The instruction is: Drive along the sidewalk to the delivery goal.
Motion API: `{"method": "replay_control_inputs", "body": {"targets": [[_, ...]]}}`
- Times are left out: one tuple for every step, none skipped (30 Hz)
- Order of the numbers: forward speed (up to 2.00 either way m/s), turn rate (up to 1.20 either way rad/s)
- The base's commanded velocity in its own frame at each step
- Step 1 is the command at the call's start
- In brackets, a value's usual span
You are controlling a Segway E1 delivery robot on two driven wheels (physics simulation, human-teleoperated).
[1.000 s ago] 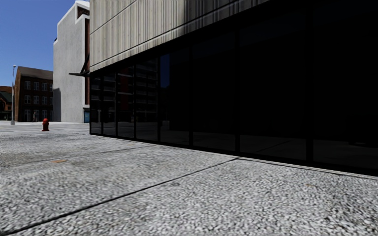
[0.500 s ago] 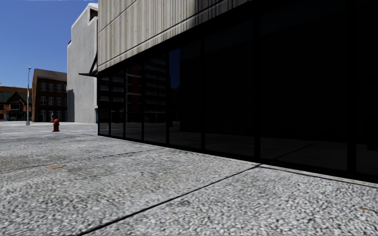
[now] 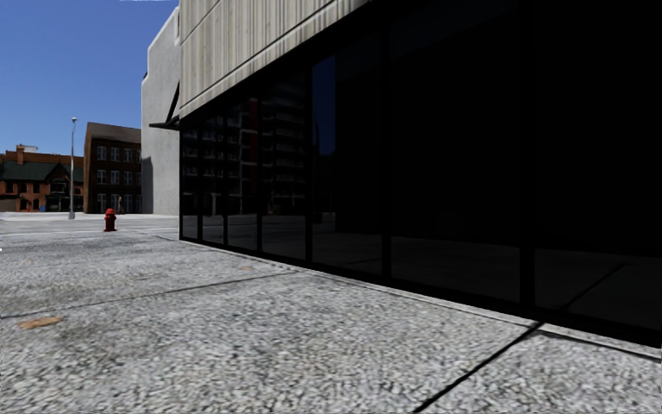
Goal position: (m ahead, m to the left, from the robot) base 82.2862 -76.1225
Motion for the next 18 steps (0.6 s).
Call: {"method": "replay_control_inputs", "body": {"targets": [[2.0,0.43],[2.0,0.48],[2.0,0.52],[2.0,0.53],[2.0,0.53],[2.0,0.54],[2.0,0.54],[2.0,0.54],[2.0,0.54],[2.0,0.54],[2.0,0.54],[2.0,0.54],[2.0,0.54],[2.0,0.54],[2.0,0.54],[2.0,0.54],[2.0,0.54],[2.0,0.54]]}}
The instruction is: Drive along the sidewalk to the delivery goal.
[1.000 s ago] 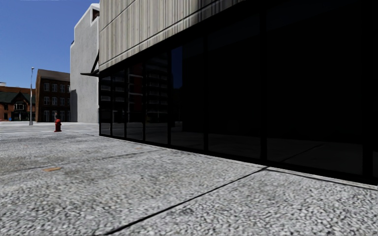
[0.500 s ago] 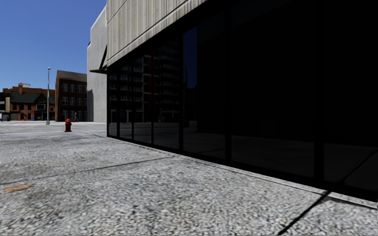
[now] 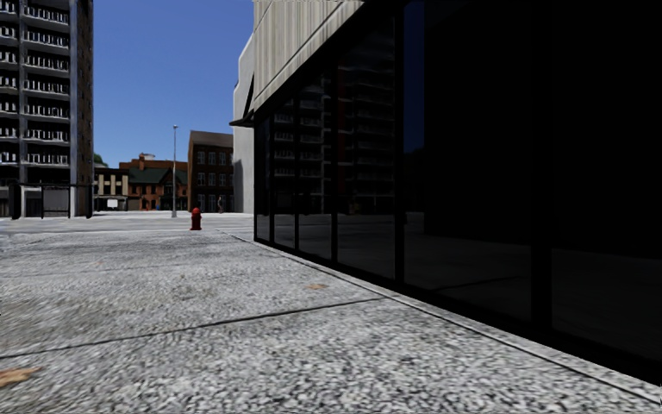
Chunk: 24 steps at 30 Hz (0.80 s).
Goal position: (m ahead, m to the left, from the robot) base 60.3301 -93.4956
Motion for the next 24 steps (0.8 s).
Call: {"method": "replay_control_inputs", "body": {"targets": [[2.0,0.54],[2.0,0.54],[2.0,0.54],[2.0,0.54],[2.0,0.54],[2.0,0.54],[2.0,0.54],[2.0,0.54],[2.0,0.54],[2.0,0.54],[2.0,0.54],[2.0,0.54],[2.0,0.54],[2.0,0.54],[2.0,0.54],[2.0,0.54],[2.0,0.54],[2.0,0.54],[2.0,0.54],[2.0,0.54],[2.0,0.54],[2.0,0.54],[2.0,0.54],[2.0,0.54]]}}
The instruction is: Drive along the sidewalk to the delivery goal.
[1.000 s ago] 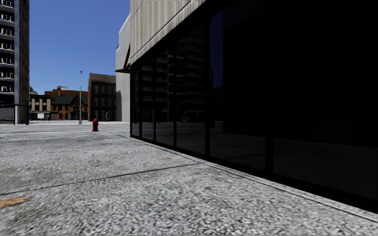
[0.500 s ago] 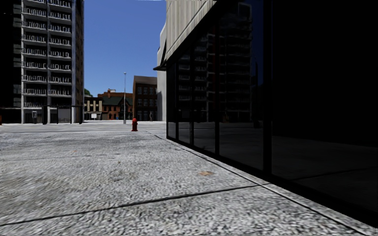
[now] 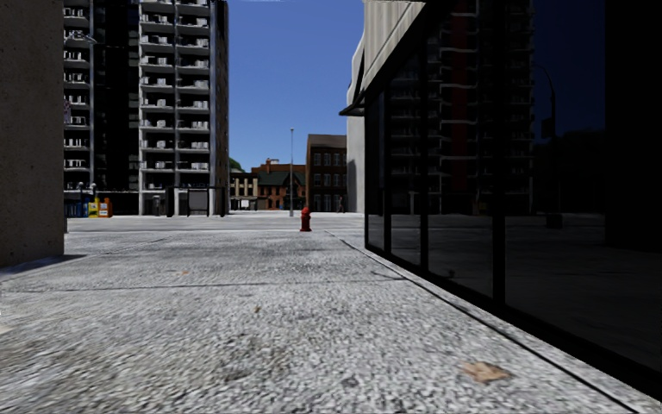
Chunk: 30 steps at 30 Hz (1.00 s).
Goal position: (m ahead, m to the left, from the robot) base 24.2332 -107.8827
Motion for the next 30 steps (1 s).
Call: {"method": "replay_control_inputs", "body": {"targets": [[2.0,0.54],[2.0,0.54],[2.0,0.54],[2.0,0.54],[2.0,0.54],[2.0,0.54],[2.0,0.54],[2.0,0.54],[2.0,0.54],[2.0,0.54],[2.0,0.54],[2.0,0.54],[2.0,0.54],[2.0,0.51],[2.0,0.51],[2.0,0.35],[2.0,0.14],[2.0,0.0],[2.0,0.0],[2.0,0.0],[2.0,0.0],[2.0,0.0],[2.0,0.0],[2.0,0.0],[2.0,0.0],[2.0,0.0],[2.0,0.0],[2.0,0.0],[2.0,0.0],[2.0,0.0]]}}
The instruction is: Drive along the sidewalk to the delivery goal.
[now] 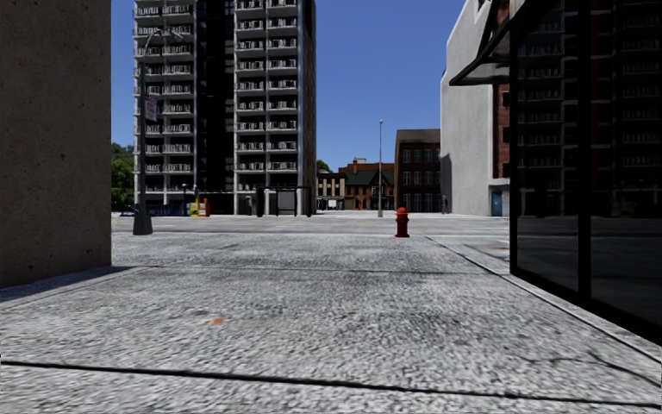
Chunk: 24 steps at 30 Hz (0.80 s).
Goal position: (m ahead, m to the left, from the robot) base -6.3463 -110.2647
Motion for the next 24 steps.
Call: {"method": "replay_control_inputs", "body": {"targets": [[2.0,0.0],[2.0,0.0],[2.0,0.0],[2.0,0.0],[2.0,0.0],[2.0,0.0],[2.0,0.0],[2.0,0.0],[2.0,0.0],[2.0,0.0],[2.0,0.0],[2.0,0.0],[2.0,-0.05],[2.0,-0.05],[2.0,-0.17],[2.0,-0.2],[2.0,-0.21],[2.0,-0.21],[2.0,-0.22],[2.0,-0.24],[2.0,-0.36],[2.0,-0.36],[2.0,-0.4],[2.0,-0.41]]}}
